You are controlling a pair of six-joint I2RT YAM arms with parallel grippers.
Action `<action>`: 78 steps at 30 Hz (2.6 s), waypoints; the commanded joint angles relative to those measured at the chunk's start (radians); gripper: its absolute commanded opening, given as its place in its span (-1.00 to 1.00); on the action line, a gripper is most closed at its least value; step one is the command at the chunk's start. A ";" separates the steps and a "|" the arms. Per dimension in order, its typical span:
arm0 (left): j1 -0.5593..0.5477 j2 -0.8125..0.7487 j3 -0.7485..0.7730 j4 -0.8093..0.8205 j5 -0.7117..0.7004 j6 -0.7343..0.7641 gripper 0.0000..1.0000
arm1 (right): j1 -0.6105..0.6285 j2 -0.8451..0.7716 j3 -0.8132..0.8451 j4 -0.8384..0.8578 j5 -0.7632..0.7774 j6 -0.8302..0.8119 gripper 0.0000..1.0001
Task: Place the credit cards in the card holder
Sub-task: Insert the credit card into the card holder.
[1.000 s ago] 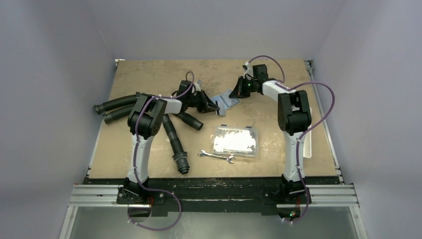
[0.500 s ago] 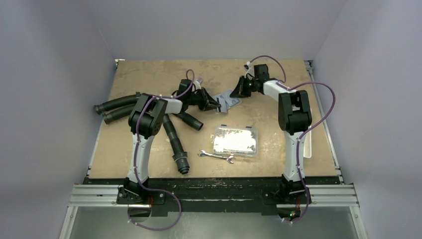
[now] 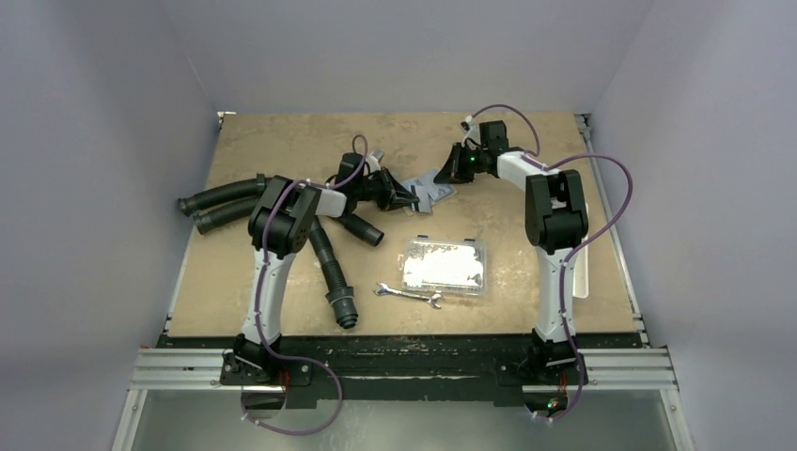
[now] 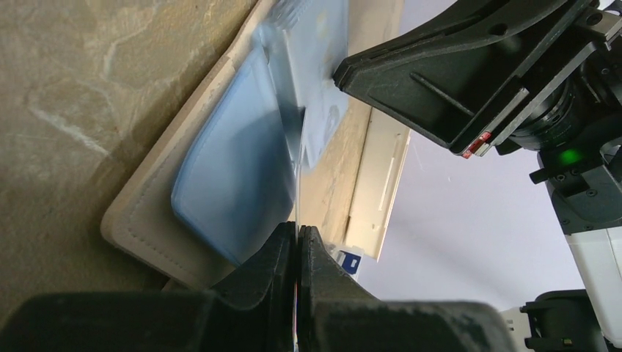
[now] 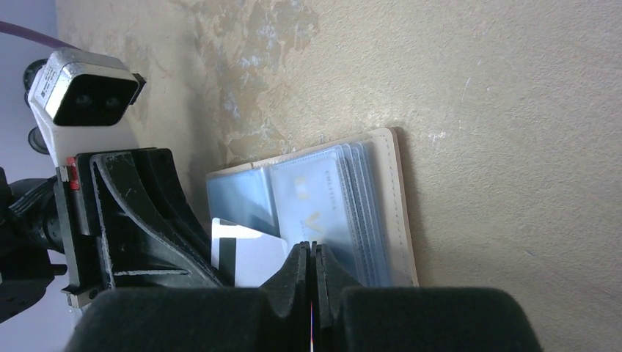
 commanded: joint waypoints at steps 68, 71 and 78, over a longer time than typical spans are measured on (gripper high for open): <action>-0.036 0.094 -0.016 0.261 -0.297 -0.173 -1.00 | -0.087 0.068 0.162 -0.087 -0.121 -0.026 -0.35; -0.036 0.100 -0.007 0.262 -0.297 -0.175 -1.00 | -0.077 0.096 0.167 -0.090 -0.127 -0.030 -0.31; -0.042 0.104 0.004 0.266 -0.313 -0.183 -1.00 | -0.051 0.130 0.157 -0.077 -0.129 -0.026 -0.47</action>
